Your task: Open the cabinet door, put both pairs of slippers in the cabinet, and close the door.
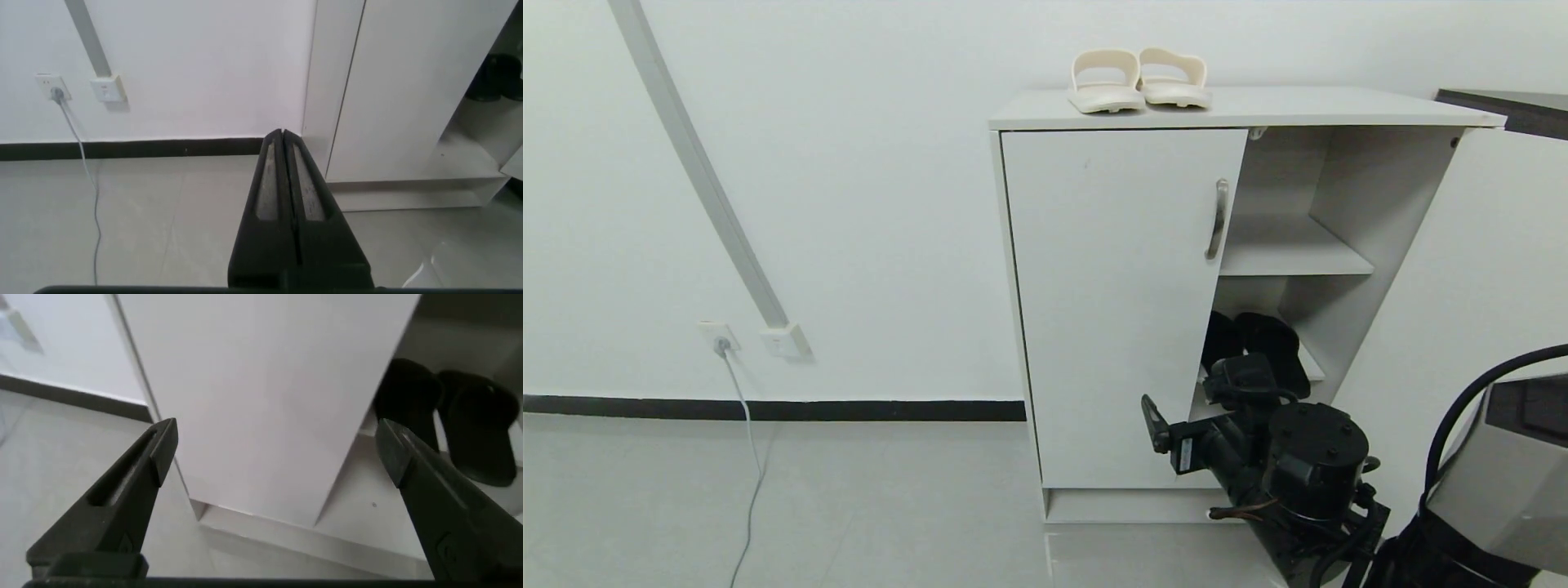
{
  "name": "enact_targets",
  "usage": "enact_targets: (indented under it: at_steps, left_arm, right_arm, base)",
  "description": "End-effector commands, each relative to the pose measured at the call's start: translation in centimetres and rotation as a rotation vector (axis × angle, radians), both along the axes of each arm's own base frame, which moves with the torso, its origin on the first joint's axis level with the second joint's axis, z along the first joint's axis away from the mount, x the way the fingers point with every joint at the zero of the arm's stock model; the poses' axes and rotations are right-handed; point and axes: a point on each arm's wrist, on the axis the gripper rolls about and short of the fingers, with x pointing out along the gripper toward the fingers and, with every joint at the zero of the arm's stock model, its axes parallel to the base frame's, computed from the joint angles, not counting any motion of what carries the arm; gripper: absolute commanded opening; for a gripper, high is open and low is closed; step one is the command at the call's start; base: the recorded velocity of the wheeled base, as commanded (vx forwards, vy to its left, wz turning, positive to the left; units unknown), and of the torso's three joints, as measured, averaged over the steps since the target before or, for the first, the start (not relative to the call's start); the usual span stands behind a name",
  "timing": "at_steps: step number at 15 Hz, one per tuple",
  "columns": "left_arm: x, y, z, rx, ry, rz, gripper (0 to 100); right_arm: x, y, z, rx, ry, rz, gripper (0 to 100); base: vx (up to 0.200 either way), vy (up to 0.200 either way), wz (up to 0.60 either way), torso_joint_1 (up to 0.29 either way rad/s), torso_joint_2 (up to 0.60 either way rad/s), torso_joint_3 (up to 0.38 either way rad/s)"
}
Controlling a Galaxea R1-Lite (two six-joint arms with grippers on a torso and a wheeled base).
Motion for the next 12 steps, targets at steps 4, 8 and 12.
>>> enact_targets:
  at_steps: [4, 8, 12]
  left_arm:
    - [0.01, 0.0, 0.0, 0.0, 0.002, 0.0, 0]
    - [0.01, 0.0, 0.0, 0.0, 0.002, 0.0, 0]
    - [0.01, 0.0, 0.0, 0.0, 0.002, 0.0, 0]
  right_arm:
    - [0.11, 0.15, -0.76, -0.022, 0.01, 0.0, 100]
    - [0.36, 0.31, -0.72, -0.012, -0.001, -0.008, 100]
    - [0.59, 0.24, -0.45, -0.005, -0.016, -0.016, 100]
  base:
    - [0.0, 0.0, 0.0, 0.0, 0.0, 0.0]
    - [0.0, 0.0, 0.0, 0.0, 0.0, 0.0]
    - [0.0, 0.0, 0.0, 0.015, -0.15, -0.144]
